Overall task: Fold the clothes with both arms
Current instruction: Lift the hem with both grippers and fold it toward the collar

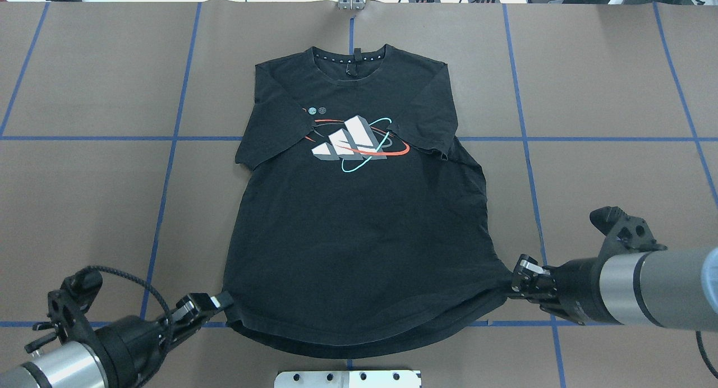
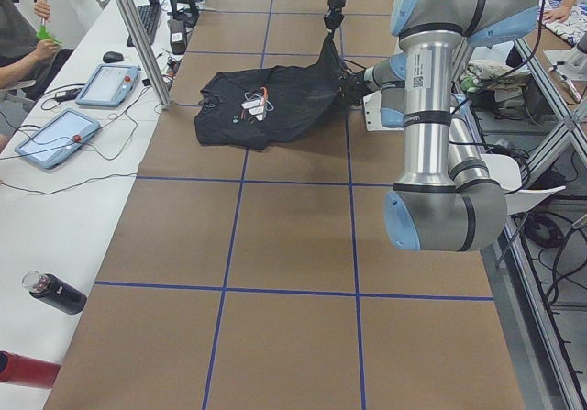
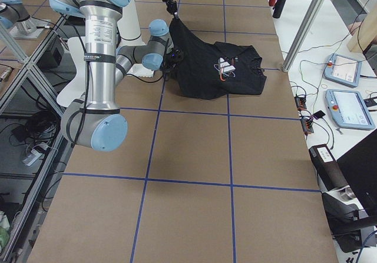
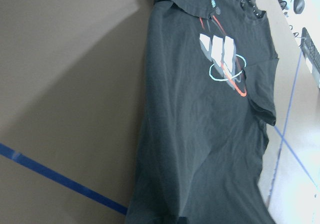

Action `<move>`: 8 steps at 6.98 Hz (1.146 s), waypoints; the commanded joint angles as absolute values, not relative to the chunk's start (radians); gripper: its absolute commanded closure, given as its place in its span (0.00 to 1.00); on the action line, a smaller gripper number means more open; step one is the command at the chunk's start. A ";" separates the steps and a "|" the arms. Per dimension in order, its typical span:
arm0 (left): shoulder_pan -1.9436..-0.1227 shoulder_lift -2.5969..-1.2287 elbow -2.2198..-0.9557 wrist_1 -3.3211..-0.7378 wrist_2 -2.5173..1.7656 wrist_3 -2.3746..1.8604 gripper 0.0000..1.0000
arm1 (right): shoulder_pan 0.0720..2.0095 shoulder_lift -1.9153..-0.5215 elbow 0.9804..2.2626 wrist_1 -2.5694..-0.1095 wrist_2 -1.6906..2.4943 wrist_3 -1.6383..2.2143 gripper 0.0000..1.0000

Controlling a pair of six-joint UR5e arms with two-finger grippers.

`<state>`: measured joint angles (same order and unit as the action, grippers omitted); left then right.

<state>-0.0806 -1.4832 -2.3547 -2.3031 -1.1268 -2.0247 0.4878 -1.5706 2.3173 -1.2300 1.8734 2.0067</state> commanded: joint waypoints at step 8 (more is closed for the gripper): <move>-0.698 -1.991 -1.618 -2.310 -1.431 -1.830 1.00 | 0.936 -1.063 1.631 -1.319 2.013 1.723 1.00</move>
